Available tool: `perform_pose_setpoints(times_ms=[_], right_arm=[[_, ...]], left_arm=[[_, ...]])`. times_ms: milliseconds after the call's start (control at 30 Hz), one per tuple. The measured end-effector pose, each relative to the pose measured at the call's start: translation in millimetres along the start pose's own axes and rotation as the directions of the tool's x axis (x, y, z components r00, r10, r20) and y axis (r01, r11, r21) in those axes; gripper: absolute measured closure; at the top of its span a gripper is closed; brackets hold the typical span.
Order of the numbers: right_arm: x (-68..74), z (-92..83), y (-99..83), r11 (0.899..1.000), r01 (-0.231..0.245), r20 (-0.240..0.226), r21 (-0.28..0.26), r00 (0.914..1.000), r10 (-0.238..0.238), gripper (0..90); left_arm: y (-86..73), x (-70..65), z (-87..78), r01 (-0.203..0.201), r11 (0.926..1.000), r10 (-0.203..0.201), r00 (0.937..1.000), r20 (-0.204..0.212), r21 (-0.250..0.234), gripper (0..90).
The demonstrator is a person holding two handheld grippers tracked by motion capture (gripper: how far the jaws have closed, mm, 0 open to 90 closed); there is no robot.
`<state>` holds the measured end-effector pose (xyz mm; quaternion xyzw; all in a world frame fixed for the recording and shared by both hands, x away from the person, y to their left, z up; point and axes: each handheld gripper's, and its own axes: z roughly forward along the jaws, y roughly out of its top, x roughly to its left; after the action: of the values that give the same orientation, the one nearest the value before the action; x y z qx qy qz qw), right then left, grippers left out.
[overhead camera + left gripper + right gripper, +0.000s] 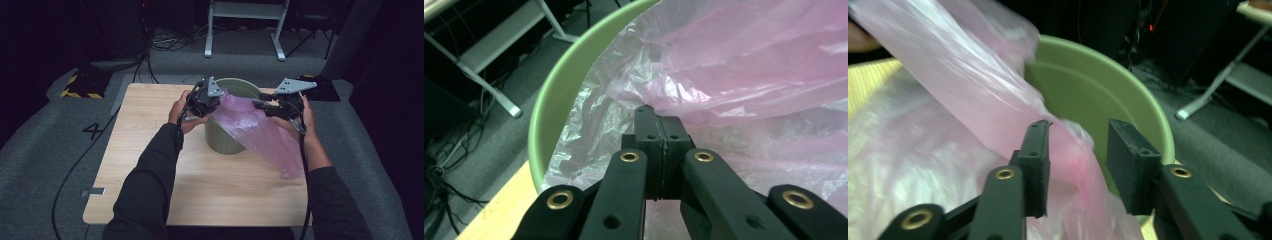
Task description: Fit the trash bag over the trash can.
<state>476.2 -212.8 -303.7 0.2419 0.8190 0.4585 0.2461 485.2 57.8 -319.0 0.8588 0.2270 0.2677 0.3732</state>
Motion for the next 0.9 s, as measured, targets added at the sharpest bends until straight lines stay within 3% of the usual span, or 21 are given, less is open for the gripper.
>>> perform_pose_setpoints(times_ms=[100,167,333,467,600,667,700,733,833,900], right_arm=[[4.6,-2.0,4.9,0.999,0.01,-0.006,-0.038,0.9999,-0.01,56.4],[8.3,-0.8,8.7,0.999,0.025,-0.031,-0.041,0.9992,-0.026,61.7],[12.6,13.9,15.4,0.996,0.083,-0.028,0.041,0.9962,-0.082,78.4],[15.7,27.5,17.8,0.989,0.092,-0.023,0.115,0.9957,-0.09,88.9],[16.0,37.7,17.8,0.982,0.08,-0.023,0.17,0.9968,-0.077,90.0],[16.4,41.7,17.5,0.977,0.078,-0.03,0.196,0.9969,-0.073,90.0],[16.0,43.4,17.2,0.975,0.073,-0.026,0.21,0.9973,-0.069,90.0],[15.4,45.0,16.8,0.973,0.071,-0.023,0.222,0.9975,-0.067,90.0],[13.7,48.7,16.0,0.967,0.061,-0.022,0.249,0.9981,-0.058,90.0],[13.7,51.3,16.0,0.961,0.065,-0.024,0.27,0.9979,-0.061,90.0]], left_arm=[[-0.8,0.3,2.9,0.003,0.9999,-0.003,0.9999,0.015,0.01,89.4],[-1.9,1.1,3.2,0.005,0.9999,-0.006,0.9993,0.036,0.009,89.4],[-3.7,1.9,5.9,0.008,0.9997,-0.009,0.9993,0.035,0.024,89.4],[-6.4,4.2,5.6,0.025,0.9996,-0.025,0.999,0.037,0.01,86.5],[-10.8,7.1,0.9,0.055,0.9983,-0.054,0.9972,0.051,-0.018,72.6],[-13.2,7.2,-4.0,0.074,0.9956,-0.072,0.9965,0.043,-0.057,58.3],[-14.6,7.9,-7.3,0.081,0.9943,-0.077,0.9952,0.061,-0.069,53.3],[-15.7,8.1,-10.6,0.094,0.9917,-0.087,0.9929,0.081,-0.087,51.3],[-16.0,6.2,-20.7,0.115,0.9845,-0.104,0.9909,0.086,-0.133,37.6],[-16.4,1.9,-27.4,0.121,0.9754,-0.104,0.9898,0.097,-0.184,34.3]])
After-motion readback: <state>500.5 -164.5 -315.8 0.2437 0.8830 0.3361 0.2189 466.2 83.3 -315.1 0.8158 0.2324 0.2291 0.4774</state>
